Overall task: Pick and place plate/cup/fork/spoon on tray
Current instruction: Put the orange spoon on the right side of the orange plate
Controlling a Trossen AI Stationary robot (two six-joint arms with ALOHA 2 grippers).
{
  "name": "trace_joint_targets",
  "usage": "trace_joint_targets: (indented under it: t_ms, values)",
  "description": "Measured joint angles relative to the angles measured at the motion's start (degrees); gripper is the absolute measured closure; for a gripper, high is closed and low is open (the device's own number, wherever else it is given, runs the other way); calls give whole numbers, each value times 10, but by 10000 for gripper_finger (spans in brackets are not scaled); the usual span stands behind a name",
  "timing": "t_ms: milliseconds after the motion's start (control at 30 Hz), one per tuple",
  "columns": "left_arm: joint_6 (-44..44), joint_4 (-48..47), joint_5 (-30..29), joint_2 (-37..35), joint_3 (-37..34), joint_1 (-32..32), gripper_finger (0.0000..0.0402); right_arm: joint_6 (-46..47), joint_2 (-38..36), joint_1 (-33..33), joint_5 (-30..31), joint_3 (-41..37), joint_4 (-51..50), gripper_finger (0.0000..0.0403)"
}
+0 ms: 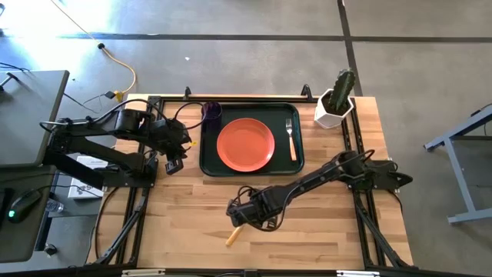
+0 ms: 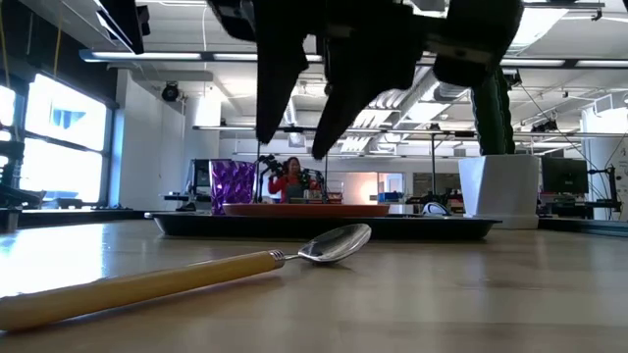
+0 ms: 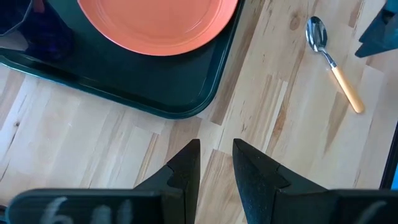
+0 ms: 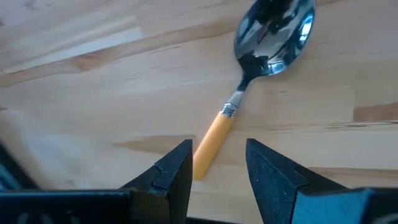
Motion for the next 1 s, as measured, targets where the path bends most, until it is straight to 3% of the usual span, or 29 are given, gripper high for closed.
trace_joint_targets:
  t_ms: [1000]
  values:
    - [0, 1, 0, 0, 0, 0, 316, 43, 78, -3, -29, 0, 71, 265]
